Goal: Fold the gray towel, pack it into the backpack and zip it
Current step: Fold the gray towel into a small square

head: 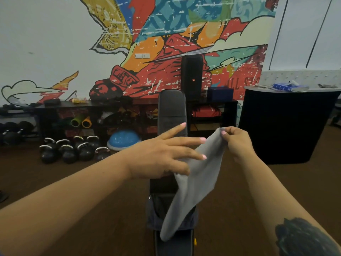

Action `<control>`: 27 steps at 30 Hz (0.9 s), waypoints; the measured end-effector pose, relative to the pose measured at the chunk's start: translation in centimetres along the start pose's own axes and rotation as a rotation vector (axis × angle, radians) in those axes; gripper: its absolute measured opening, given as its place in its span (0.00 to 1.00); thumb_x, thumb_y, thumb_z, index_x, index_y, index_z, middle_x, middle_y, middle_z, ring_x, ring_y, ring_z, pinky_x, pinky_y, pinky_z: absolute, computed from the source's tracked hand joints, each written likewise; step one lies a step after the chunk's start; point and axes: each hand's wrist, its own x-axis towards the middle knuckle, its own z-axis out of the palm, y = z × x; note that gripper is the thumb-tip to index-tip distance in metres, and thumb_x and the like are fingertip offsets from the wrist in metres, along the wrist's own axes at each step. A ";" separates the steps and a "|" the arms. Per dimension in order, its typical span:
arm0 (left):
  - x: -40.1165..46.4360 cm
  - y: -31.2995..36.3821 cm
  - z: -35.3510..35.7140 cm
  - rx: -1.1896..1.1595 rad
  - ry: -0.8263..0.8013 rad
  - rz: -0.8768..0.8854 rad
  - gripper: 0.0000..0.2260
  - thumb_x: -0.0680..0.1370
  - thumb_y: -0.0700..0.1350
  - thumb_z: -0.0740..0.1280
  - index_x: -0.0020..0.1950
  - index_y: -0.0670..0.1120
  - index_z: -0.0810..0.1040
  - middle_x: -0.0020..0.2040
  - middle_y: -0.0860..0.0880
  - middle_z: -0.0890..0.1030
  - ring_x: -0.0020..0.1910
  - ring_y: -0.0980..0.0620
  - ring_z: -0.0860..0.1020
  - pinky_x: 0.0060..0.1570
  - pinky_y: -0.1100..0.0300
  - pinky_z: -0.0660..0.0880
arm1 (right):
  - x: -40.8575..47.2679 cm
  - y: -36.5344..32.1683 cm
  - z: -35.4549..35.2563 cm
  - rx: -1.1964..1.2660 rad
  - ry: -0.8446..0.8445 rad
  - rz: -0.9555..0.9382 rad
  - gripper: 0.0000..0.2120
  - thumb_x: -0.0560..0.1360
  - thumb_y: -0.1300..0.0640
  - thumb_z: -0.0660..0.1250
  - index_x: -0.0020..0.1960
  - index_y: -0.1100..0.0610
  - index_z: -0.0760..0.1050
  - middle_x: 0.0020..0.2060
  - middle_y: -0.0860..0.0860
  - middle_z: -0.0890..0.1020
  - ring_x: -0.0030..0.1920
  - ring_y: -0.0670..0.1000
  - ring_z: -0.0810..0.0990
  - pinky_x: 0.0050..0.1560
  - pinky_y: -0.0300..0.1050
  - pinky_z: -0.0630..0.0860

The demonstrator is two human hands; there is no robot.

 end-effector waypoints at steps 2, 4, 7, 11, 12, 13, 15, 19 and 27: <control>1.2 0.7 -0.3 -0.059 0.054 0.079 0.06 0.74 0.36 0.66 0.45 0.48 0.76 0.51 0.48 0.83 0.69 0.47 0.70 0.72 0.37 0.52 | -0.3 0.1 0.4 -0.024 -0.104 -0.046 0.08 0.79 0.59 0.61 0.53 0.57 0.78 0.45 0.51 0.80 0.52 0.52 0.76 0.51 0.47 0.72; 2.3 1.6 -0.5 -0.159 0.079 0.142 0.09 0.74 0.35 0.66 0.48 0.47 0.71 0.41 0.47 0.81 0.55 0.47 0.80 0.70 0.40 0.61 | -0.9 -0.1 0.9 -0.047 -0.214 -0.120 0.07 0.79 0.59 0.61 0.52 0.56 0.78 0.43 0.49 0.80 0.49 0.50 0.77 0.50 0.45 0.73; 3.2 2.3 -0.8 -0.178 0.066 0.137 0.13 0.71 0.38 0.67 0.50 0.48 0.67 0.36 0.49 0.76 0.30 0.53 0.67 0.32 0.60 0.73 | -1.5 -0.3 1.4 -0.024 -0.284 -0.152 0.07 0.79 0.59 0.62 0.47 0.54 0.78 0.41 0.47 0.80 0.44 0.45 0.76 0.46 0.39 0.72; 3.4 2.1 -0.5 -0.168 0.076 -0.047 0.06 0.73 0.47 0.61 0.47 0.49 0.76 0.34 0.52 0.79 0.27 0.54 0.72 0.28 0.66 0.59 | -1.8 -0.5 1.8 0.018 -0.336 -0.126 0.10 0.78 0.61 0.63 0.40 0.51 0.79 0.38 0.49 0.81 0.43 0.49 0.77 0.51 0.49 0.74; 3.4 1.9 -0.2 -0.197 0.088 -0.136 0.07 0.74 0.49 0.62 0.44 0.48 0.78 0.33 0.53 0.79 0.28 0.55 0.74 0.28 0.67 0.60 | -1.9 -0.6 1.8 0.055 -0.339 -0.116 0.11 0.78 0.62 0.63 0.40 0.52 0.79 0.38 0.50 0.81 0.43 0.50 0.77 0.50 0.49 0.75; 3.4 1.7 0.1 -0.227 0.089 -0.248 0.07 0.75 0.51 0.64 0.43 0.49 0.78 0.32 0.54 0.78 0.28 0.57 0.73 0.29 0.67 0.61 | -2.1 -0.7 1.7 0.089 -0.343 -0.109 0.10 0.78 0.62 0.63 0.41 0.53 0.79 0.37 0.50 0.82 0.42 0.50 0.78 0.49 0.48 0.75; 3.4 1.0 0.8 -0.316 0.072 -0.513 0.08 0.75 0.52 0.67 0.43 0.48 0.77 0.33 0.54 0.76 0.31 0.59 0.72 0.32 0.69 0.63 | -2.6 -1.0 1.7 0.149 -0.353 -0.114 0.08 0.78 0.62 0.63 0.43 0.56 0.79 0.36 0.50 0.82 0.40 0.49 0.79 0.45 0.44 0.77; 3.1 -0.5 2.1 -0.425 0.015 -0.920 0.09 0.75 0.55 0.66 0.44 0.51 0.75 0.38 0.52 0.79 0.38 0.55 0.77 0.39 0.64 0.72 | -3.7 -1.2 1.5 0.215 -0.375 -0.146 0.08 0.78 0.58 0.63 0.48 0.56 0.81 0.39 0.49 0.84 0.43 0.48 0.81 0.46 0.43 0.77; 3.1 -1.2 2.7 -0.375 0.007 -1.016 0.09 0.77 0.57 0.62 0.42 0.53 0.73 0.34 0.55 0.74 0.33 0.58 0.73 0.32 0.70 0.62 | -4.8 -2.1 1.9 0.303 -0.424 -0.107 0.09 0.78 0.59 0.63 0.52 0.59 0.81 0.40 0.48 0.84 0.38 0.39 0.82 0.35 0.30 0.75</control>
